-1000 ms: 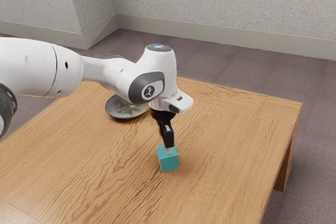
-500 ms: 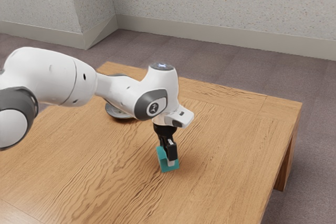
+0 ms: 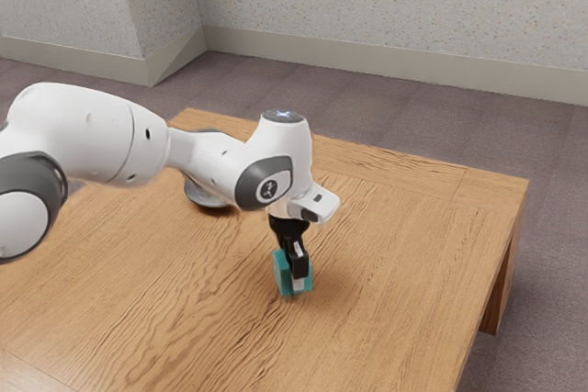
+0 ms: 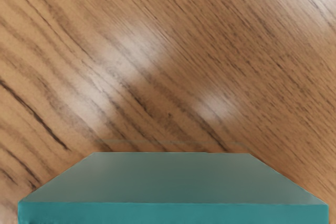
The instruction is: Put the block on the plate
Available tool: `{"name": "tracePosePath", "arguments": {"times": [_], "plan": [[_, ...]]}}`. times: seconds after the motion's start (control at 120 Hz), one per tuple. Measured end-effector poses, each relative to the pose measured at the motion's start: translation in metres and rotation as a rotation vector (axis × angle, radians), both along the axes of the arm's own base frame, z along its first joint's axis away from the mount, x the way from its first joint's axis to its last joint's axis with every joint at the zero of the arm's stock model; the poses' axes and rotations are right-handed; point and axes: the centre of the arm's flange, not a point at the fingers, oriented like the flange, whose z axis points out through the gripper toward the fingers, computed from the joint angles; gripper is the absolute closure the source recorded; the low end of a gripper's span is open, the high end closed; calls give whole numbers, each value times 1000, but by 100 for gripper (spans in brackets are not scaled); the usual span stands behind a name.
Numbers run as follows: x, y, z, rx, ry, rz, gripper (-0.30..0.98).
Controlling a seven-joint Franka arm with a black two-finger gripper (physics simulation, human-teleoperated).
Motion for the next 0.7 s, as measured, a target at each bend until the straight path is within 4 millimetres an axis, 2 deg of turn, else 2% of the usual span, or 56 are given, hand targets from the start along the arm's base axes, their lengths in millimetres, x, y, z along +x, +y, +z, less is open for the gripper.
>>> {"name": "tracePosePath", "arguments": {"times": [0.15,0.25,0.35,0.5,0.7], "plan": [[2,3,38,-9,-42,5,33],[4,18,69,-14,-74,27,33],[11,54,92,-2,-101,74,33],[33,110,123,12,-144,139,33],[62,182,145,24,-179,214,33]]}}
